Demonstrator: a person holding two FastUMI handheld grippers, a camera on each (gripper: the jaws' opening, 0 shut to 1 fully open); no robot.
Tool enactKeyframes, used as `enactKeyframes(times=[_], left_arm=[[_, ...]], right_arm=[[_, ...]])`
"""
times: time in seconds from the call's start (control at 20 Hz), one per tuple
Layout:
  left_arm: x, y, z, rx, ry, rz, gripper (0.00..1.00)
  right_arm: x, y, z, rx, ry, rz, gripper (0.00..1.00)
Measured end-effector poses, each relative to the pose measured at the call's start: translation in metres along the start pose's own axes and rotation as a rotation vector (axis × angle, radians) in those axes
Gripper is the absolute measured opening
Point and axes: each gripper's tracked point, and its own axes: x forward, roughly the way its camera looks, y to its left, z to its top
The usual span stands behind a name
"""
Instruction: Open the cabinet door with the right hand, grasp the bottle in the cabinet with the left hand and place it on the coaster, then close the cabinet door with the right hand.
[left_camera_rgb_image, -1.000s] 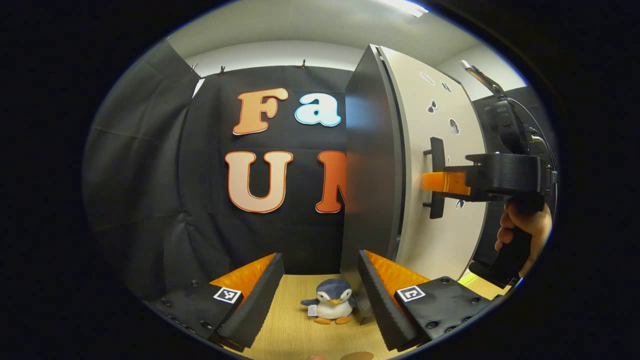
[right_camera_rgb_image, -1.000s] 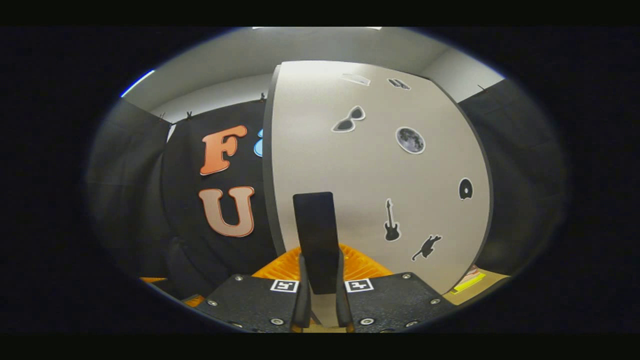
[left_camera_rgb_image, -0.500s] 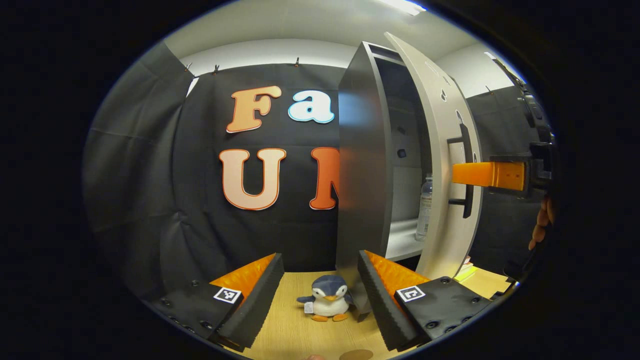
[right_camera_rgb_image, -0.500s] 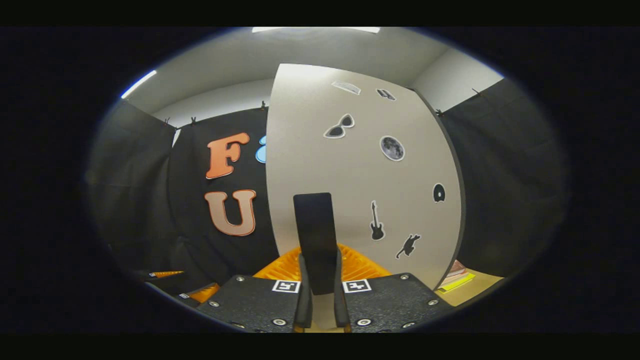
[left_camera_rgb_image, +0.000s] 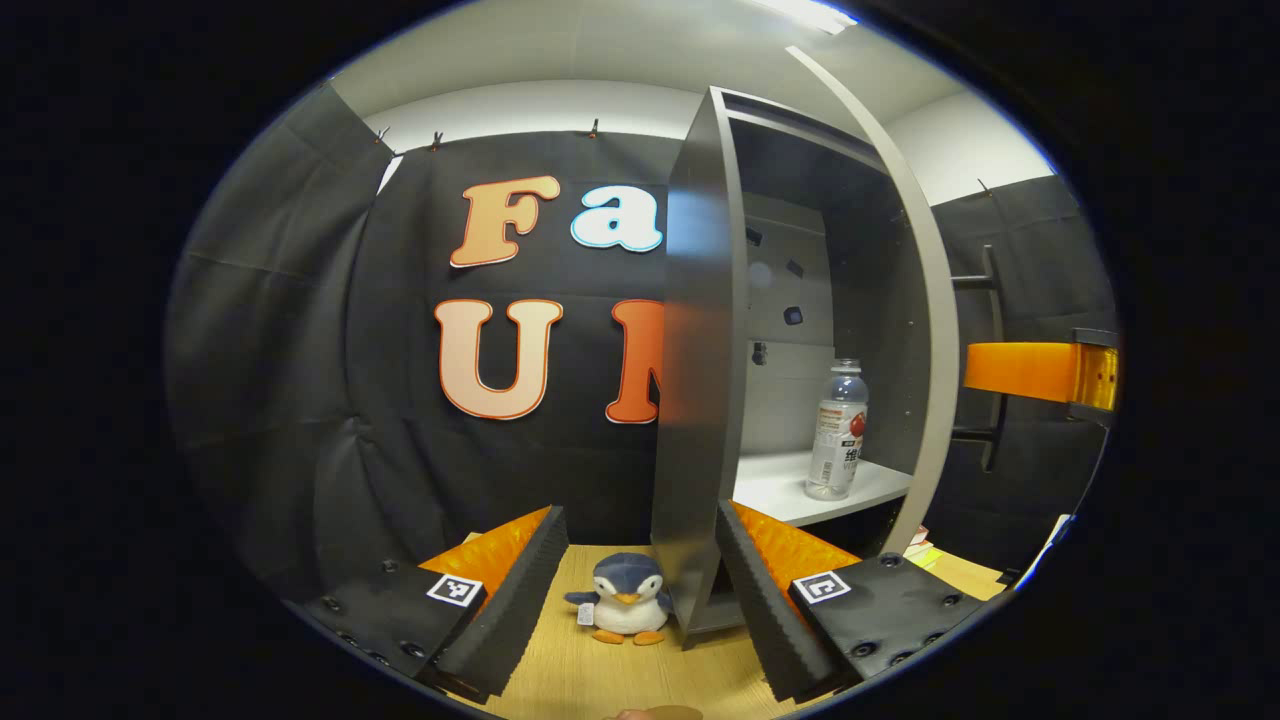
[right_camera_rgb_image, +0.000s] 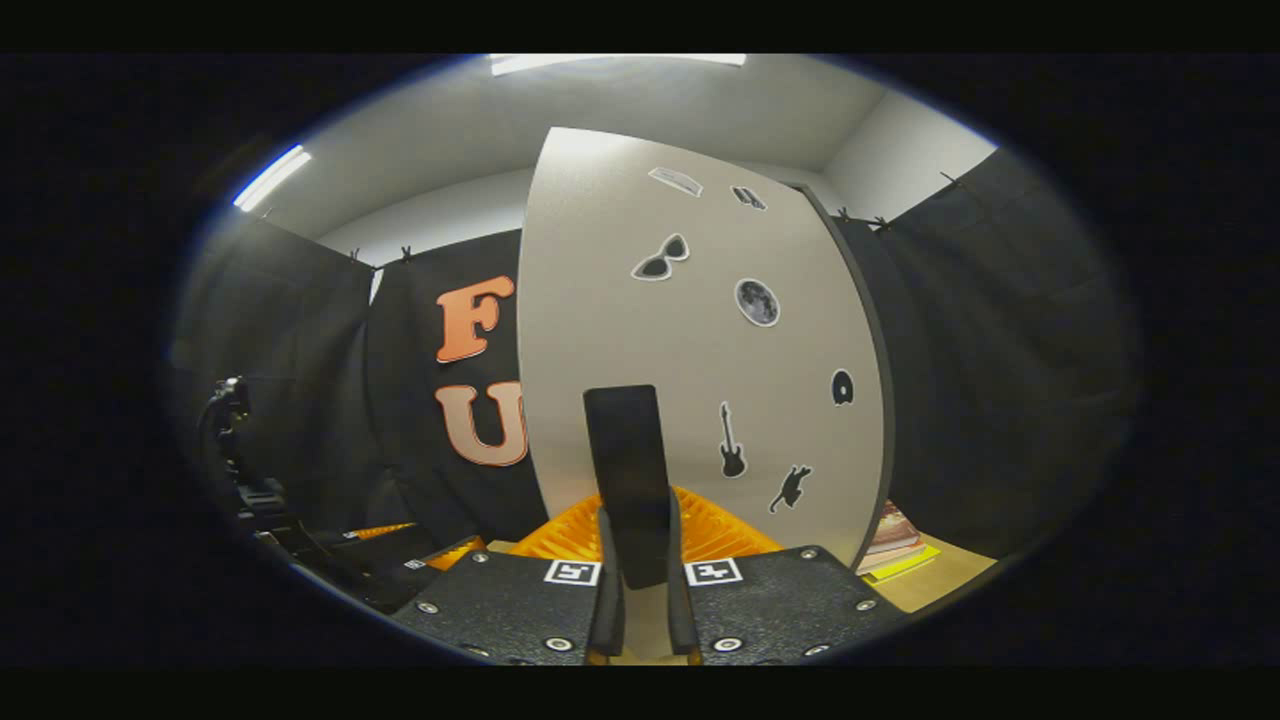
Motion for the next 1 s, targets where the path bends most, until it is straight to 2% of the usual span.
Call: enactKeyframes(times=[0.2, 0.35, 0.45, 0.5, 0.55, 0.75, 0.95, 1.0], left_arm=[[-0.001, -0.029, 0.006, -0.005, -0.025, -0.019, 0.97], [-0.003, -0.053, 0.010, -0.005, -0.035, -0.039, 0.97], [-0.004, -0.066, 0.009, -0.009, -0.032, -0.057, 0.99], [-0.004, -0.072, 0.008, -0.010, -0.031, -0.062, 0.96], [-0.006, -0.078, 0.008, -0.012, -0.030, -0.068, 0.99], [-0.013, -0.101, 0.013, -0.018, -0.041, -0.097, 0.99], [-0.018, -0.115, 0.012, -0.009, -0.039, -0.109, 0.97], [-0.019, -0.118, 0.012, -0.008, -0.035, -0.114, 0.97]], right_arm=[[-0.014, -0.008, 0.000, 0.023, 0.010, 0.034, 0.18], [-0.021, -0.018, 0.001, 0.023, 0.016, 0.029, 0.16], [-0.025, -0.024, 0.001, 0.027, 0.019, 0.014, 0.16], [-0.027, -0.026, 0.002, 0.026, 0.020, 0.007, 0.16], [-0.030, -0.031, 0.002, 0.016, 0.022, -0.004, 0.18], [-0.038, -0.048, 0.003, -0.018, 0.021, -0.060, 0.14], [-0.042, -0.059, 0.005, -0.022, 0.018, -0.115, 0.18], [-0.042, -0.064, 0.006, -0.034, 0.017, -0.135, 0.10]])
